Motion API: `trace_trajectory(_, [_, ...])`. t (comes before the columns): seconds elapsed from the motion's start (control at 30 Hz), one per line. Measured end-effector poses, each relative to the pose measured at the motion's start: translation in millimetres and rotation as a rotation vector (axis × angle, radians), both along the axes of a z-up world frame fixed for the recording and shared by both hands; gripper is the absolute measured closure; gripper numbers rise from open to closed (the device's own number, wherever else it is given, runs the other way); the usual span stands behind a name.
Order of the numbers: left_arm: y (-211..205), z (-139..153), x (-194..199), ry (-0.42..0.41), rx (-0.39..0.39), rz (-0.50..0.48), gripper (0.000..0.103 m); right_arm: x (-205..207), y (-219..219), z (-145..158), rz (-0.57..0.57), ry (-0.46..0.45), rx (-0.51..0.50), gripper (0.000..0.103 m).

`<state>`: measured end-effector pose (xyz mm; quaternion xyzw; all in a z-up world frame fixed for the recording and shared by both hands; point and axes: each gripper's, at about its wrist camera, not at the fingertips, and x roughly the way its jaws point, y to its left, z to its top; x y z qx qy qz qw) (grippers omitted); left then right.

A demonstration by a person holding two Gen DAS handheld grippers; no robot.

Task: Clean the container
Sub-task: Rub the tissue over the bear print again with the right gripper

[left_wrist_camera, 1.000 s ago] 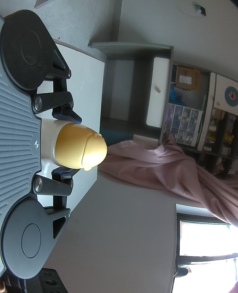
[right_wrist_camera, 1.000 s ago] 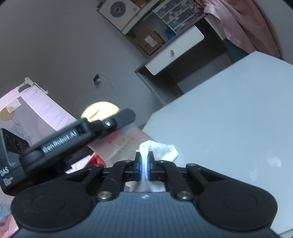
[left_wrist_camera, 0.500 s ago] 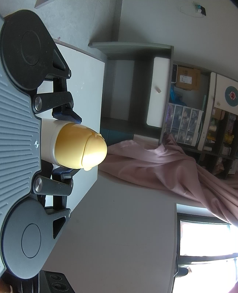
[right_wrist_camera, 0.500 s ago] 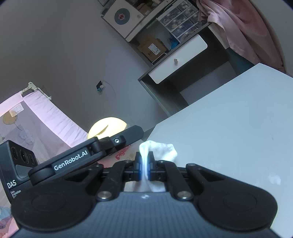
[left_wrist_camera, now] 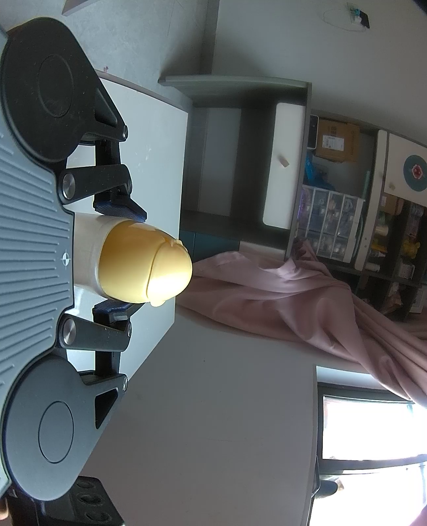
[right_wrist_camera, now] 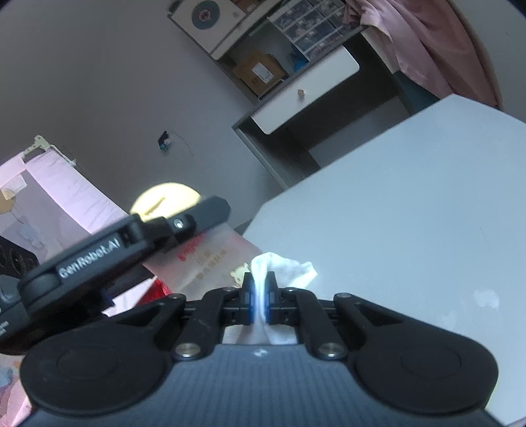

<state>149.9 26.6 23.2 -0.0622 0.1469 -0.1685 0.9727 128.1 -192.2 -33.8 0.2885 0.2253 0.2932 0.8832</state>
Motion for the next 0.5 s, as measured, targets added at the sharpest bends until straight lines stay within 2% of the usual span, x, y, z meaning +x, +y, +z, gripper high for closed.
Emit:
trace_trajectory(0.17, [0.1, 0.1, 0.1, 0.0, 0.0, -0.001, 0.055, -1.2, -0.3, -0.7, -0.004, 0.006, 0.002, 0.097])
trace_trajectory(0.5, [1.7, 0.2, 0.3, 0.001, 0.0, -0.002, 0.055, -4.7, -1.4, 16.9, -0.007, -0.061, 0.024, 0.097])
